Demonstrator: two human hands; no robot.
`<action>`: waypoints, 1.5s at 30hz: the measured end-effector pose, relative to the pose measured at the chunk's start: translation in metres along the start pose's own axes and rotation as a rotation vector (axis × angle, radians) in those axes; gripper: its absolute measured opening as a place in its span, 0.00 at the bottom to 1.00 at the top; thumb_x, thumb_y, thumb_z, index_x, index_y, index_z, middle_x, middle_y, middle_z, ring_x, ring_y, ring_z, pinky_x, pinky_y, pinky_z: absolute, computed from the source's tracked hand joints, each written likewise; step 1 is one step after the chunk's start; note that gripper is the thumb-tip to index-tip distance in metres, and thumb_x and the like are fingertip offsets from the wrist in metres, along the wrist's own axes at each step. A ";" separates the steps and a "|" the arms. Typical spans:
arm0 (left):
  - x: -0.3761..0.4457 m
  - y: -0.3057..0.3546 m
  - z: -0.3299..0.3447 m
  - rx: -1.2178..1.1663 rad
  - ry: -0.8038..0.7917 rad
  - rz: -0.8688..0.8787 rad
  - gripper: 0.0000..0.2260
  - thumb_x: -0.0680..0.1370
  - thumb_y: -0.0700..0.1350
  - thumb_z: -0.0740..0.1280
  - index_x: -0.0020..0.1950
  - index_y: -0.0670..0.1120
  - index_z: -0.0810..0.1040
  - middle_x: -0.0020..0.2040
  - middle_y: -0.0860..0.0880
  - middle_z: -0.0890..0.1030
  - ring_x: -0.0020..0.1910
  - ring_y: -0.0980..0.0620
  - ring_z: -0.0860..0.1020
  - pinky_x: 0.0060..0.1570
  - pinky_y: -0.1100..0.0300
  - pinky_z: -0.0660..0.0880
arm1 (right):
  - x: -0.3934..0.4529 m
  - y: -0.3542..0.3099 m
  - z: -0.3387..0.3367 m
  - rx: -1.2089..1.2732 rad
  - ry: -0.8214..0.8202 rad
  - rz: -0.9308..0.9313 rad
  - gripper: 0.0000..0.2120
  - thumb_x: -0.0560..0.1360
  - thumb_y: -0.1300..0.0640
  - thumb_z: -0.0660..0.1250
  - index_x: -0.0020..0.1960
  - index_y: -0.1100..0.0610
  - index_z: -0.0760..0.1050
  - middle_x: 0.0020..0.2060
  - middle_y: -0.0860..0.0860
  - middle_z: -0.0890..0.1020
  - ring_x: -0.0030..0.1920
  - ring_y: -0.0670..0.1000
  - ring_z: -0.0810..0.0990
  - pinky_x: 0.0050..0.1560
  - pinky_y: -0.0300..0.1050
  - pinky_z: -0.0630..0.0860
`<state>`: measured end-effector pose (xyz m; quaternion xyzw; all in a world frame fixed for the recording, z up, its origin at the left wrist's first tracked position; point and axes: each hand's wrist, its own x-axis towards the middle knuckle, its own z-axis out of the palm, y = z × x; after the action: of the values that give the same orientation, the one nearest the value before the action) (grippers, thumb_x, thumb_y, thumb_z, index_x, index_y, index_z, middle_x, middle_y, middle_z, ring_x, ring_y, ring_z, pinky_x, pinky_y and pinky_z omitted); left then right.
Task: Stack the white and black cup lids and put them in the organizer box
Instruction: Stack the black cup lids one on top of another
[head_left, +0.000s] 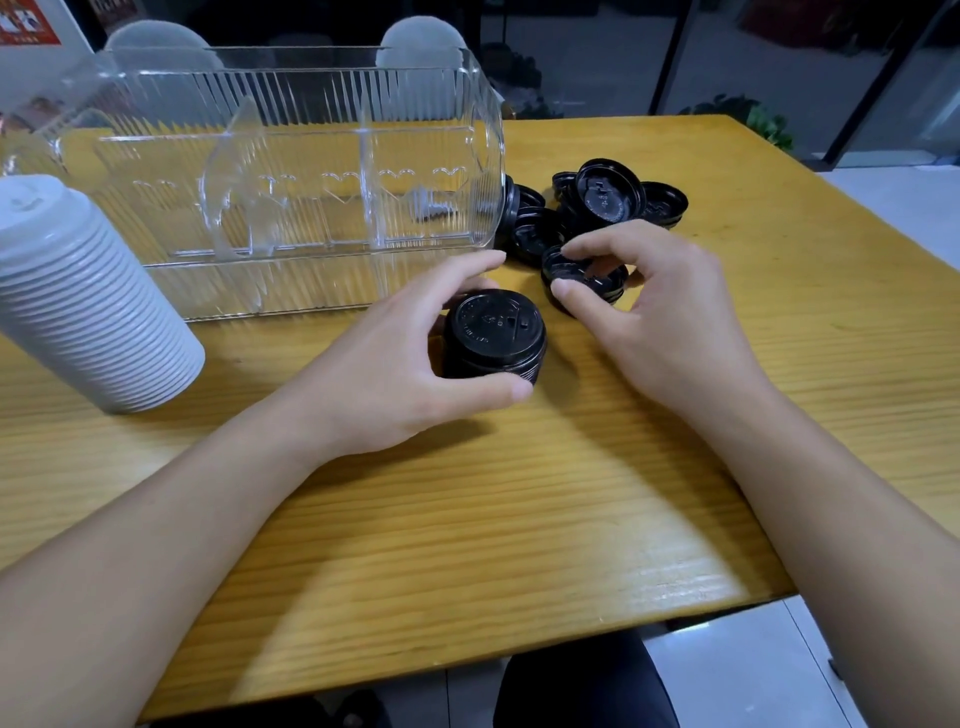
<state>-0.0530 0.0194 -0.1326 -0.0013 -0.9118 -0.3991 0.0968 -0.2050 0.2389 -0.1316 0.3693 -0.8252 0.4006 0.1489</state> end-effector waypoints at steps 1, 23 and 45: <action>0.000 -0.001 0.000 0.003 0.003 0.001 0.45 0.73 0.68 0.82 0.86 0.65 0.68 0.77 0.64 0.78 0.79 0.66 0.73 0.83 0.52 0.71 | 0.000 0.003 0.001 -0.031 -0.009 0.025 0.13 0.80 0.50 0.79 0.64 0.51 0.87 0.56 0.43 0.87 0.56 0.44 0.84 0.59 0.30 0.73; 0.001 0.002 0.000 0.037 0.005 0.005 0.32 0.78 0.63 0.80 0.80 0.61 0.77 0.72 0.64 0.82 0.74 0.63 0.78 0.77 0.55 0.74 | -0.001 0.000 0.000 -0.145 -0.083 0.105 0.02 0.81 0.54 0.79 0.51 0.49 0.86 0.48 0.40 0.81 0.57 0.52 0.82 0.68 0.64 0.76; 0.005 -0.001 -0.001 -0.156 0.279 0.199 0.29 0.88 0.48 0.74 0.88 0.52 0.70 0.76 0.54 0.80 0.73 0.47 0.82 0.75 0.43 0.79 | -0.006 -0.030 -0.010 0.390 0.088 -0.186 0.13 0.86 0.64 0.72 0.70 0.61 0.81 0.51 0.47 0.85 0.52 0.46 0.84 0.58 0.44 0.79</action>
<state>-0.0576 0.0181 -0.1317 -0.0435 -0.8511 -0.4535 0.2611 -0.1792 0.2369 -0.1122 0.4479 -0.6871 0.5529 0.1468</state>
